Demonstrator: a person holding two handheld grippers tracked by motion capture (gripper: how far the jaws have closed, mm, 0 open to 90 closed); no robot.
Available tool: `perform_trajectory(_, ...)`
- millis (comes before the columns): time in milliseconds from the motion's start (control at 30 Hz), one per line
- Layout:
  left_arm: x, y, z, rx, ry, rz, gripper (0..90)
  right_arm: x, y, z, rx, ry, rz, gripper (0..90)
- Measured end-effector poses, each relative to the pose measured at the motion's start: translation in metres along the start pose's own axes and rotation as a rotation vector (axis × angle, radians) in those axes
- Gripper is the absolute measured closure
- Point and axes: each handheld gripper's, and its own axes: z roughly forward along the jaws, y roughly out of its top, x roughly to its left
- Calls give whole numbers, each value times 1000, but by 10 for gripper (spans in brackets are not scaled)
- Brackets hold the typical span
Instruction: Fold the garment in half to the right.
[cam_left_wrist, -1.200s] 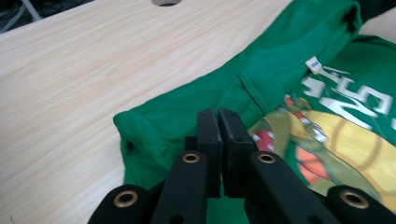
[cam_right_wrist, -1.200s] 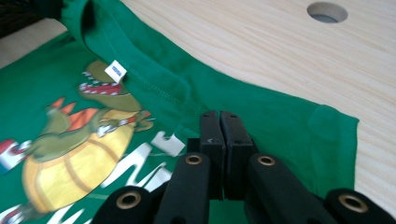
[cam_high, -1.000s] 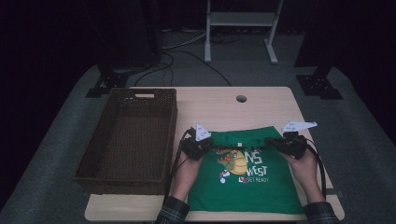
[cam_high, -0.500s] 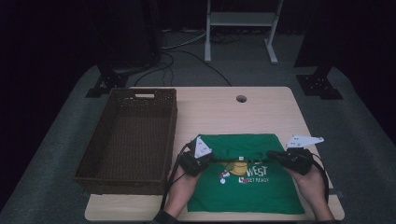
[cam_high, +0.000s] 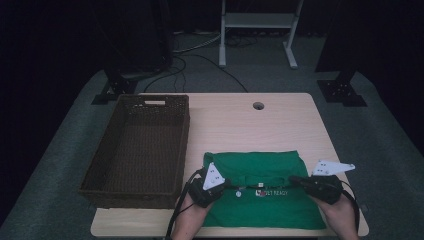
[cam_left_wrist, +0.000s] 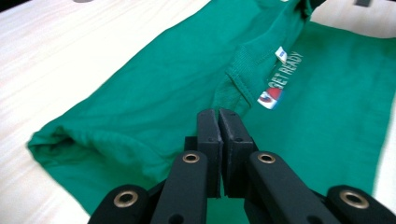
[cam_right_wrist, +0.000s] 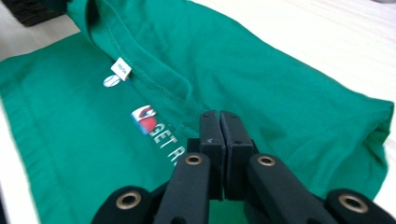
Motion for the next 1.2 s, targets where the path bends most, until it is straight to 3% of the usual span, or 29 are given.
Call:
perform_trajectory(233,-8,-8,-8,5,-44,0,884,11,-12,-10,-7,35,8,895)
perform_trajectory(567,-16,-27,-5,54,-98,-18,883,33,-29,-10,63,38,-33,893)
perform_trajectory(900,-22,-49,6,150,-143,-37,875,36,-44,0,114,77,-15,884)
perform_trajectory(1000,-20,-50,6,151,-146,-48,846,36,-47,2,122,79,-15,871)
perform_trajectory(1067,-19,-50,5,150,-140,-52,818,35,-50,3,127,78,-11,804)
perform_trajectory(1200,-17,-48,1,122,-113,-59,674,32,-52,0,91,70,6,577)
